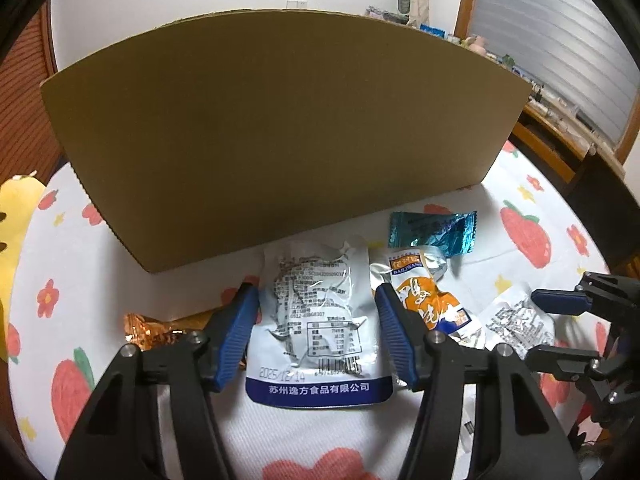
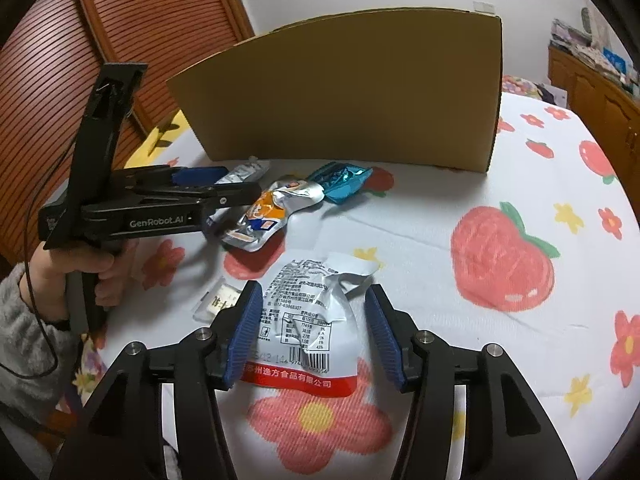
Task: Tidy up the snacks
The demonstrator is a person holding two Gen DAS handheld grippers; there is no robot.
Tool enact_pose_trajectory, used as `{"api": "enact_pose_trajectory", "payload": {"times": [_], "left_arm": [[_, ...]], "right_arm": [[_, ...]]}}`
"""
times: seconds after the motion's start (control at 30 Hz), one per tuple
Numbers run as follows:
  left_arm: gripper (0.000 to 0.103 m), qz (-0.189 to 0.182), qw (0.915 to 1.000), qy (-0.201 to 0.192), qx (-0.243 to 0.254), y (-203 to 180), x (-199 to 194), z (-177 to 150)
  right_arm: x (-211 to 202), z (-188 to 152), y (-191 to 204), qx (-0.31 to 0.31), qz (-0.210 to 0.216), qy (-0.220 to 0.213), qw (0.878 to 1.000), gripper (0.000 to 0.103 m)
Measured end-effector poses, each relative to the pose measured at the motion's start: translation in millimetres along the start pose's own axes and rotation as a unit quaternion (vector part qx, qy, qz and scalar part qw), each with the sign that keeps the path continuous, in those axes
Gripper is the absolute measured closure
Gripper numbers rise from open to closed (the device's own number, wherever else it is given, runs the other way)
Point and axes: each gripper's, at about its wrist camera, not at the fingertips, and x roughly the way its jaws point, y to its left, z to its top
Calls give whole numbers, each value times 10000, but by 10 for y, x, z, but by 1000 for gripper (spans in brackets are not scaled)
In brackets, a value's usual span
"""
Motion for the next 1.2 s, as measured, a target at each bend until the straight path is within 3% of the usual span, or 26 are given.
{"api": "enact_pose_trajectory", "payload": {"times": [0.2, 0.27, 0.37, 0.73, 0.87, 1.03, 1.2], "left_arm": [[43, -217, 9996, -78, -179, 126, -89, -38], [55, -251, 9994, -177, -155, 121, -149, -54], [55, -207, 9995, -175, -129, 113, -203, -65], [56, -251, 9996, -78, -89, 115, -204, -34], [56, -298, 9994, -75, -170, 159, -235, -35], [56, -288, 9993, -118, -183, 148, -269, -53], [56, -306, 9992, -187, -180, 114, -302, -60]], "right_arm": [[-9, 19, 0, 77, -137, -15, 9999, 44], [-39, 15, 12, 42, -163, -14, 9999, 40], [-65, 24, 61, -36, -131, -17, 9999, 34], [141, 95, 104, -114, -338, 247, 9991, 30], [238, 183, 84, -173, -410, 332, 9985, 29], [307, 169, 202, -741, -778, 417, 9933, 34], [273, 153, 169, -722, -736, 385, 9939, 39]]}}
